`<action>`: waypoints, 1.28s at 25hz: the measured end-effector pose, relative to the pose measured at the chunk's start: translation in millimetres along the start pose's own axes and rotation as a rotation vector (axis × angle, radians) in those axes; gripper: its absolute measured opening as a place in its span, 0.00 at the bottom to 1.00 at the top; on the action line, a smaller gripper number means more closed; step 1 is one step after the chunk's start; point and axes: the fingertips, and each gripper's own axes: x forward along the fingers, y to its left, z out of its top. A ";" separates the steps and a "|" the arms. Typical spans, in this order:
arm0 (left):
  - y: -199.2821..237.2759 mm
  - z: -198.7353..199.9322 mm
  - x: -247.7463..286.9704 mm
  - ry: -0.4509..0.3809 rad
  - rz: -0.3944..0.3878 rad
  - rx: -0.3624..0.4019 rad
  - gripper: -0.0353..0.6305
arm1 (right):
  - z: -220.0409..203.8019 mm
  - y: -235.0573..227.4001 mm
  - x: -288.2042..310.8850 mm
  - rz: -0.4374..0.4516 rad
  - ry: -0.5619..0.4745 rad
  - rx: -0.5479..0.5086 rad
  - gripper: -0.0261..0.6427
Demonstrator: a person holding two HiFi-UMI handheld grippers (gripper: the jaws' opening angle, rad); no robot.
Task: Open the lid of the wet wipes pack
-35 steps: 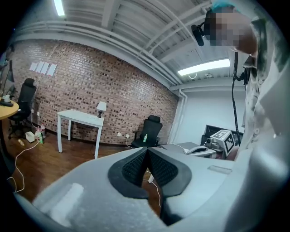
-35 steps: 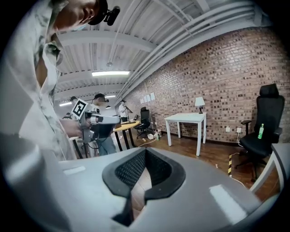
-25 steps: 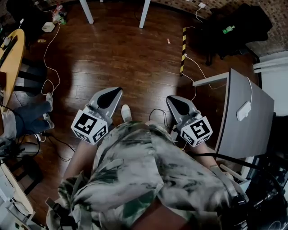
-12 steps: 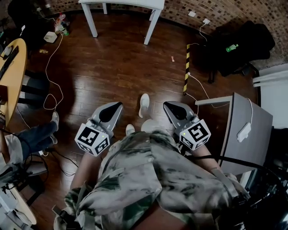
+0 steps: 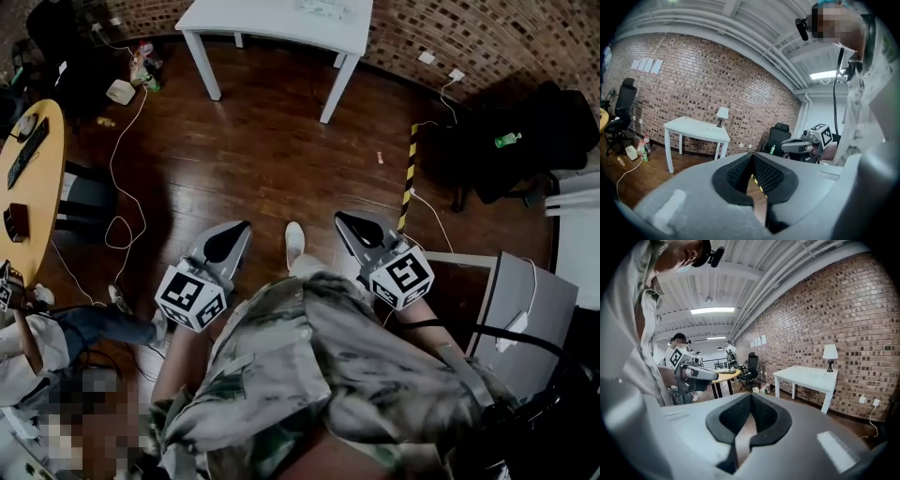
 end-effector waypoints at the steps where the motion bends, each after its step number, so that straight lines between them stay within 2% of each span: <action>1: 10.2 9.3 13.5 0.003 0.004 0.001 0.06 | 7.1 -15.8 9.8 0.007 -0.006 -0.003 0.04; 7: 73.2 62.8 82.4 -0.001 0.009 0.023 0.06 | 33.9 -97.1 70.1 0.016 -0.017 -0.030 0.04; 10: 91.6 81.5 118.0 -0.009 -0.004 0.036 0.06 | 40.4 -135.4 87.1 0.008 -0.018 -0.040 0.04; 14: 106.2 94.1 154.0 0.004 -0.024 0.039 0.06 | 41.3 -171.1 98.1 0.002 -0.007 -0.031 0.04; 20: 172.4 108.1 211.7 0.026 -0.080 0.037 0.06 | 46.1 -229.9 138.7 -0.080 0.011 -0.007 0.04; 27: 256.1 155.8 300.8 0.039 -0.199 0.031 0.06 | 84.1 -311.8 204.7 -0.183 0.029 -0.008 0.04; 32: 315.9 183.8 348.4 0.075 -0.298 0.060 0.06 | 119.7 -351.6 259.8 -0.245 0.019 -0.010 0.05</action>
